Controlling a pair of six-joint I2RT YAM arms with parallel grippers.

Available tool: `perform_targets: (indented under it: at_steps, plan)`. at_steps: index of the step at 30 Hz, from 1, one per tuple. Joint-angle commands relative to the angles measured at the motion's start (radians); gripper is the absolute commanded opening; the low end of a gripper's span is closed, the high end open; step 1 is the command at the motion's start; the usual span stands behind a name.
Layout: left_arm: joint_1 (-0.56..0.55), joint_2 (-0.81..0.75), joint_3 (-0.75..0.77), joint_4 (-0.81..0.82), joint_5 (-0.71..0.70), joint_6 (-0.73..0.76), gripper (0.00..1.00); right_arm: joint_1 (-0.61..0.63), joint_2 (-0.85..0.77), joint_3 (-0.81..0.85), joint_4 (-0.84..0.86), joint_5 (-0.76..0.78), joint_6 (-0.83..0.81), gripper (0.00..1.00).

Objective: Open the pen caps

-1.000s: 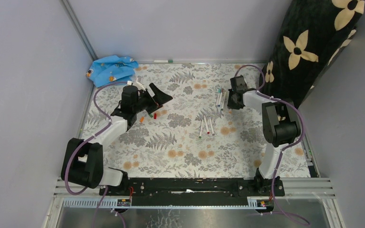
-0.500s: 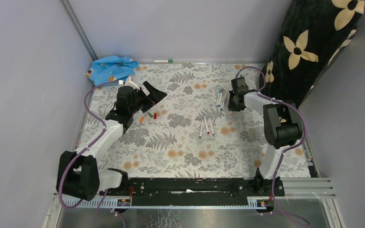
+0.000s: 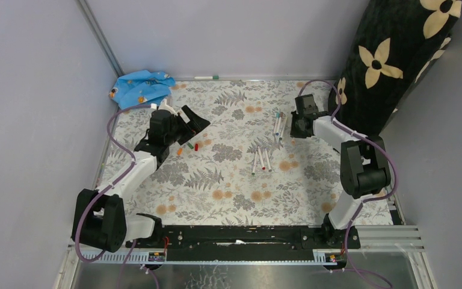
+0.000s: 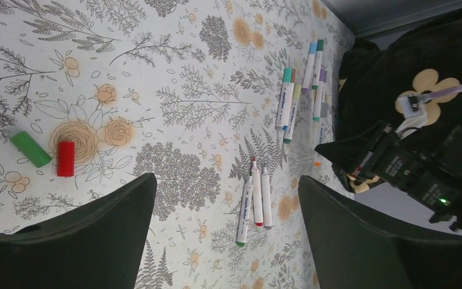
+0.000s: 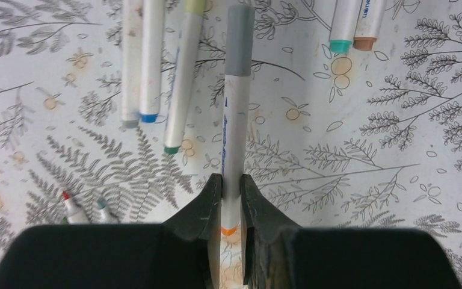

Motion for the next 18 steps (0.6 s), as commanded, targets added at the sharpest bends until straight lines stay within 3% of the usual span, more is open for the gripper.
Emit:
perform_targets:
  at_steps: [1,18]
  plan:
    - [-0.019,0.015,0.037,0.001,-0.004,0.032,0.93,0.044,-0.094,0.014,-0.038,-0.026,-0.038,0.00]
    - [-0.145,0.142,0.152,-0.024,0.033,0.062,0.90,0.448,-0.211,0.076,-0.089,-0.114,0.013,0.00]
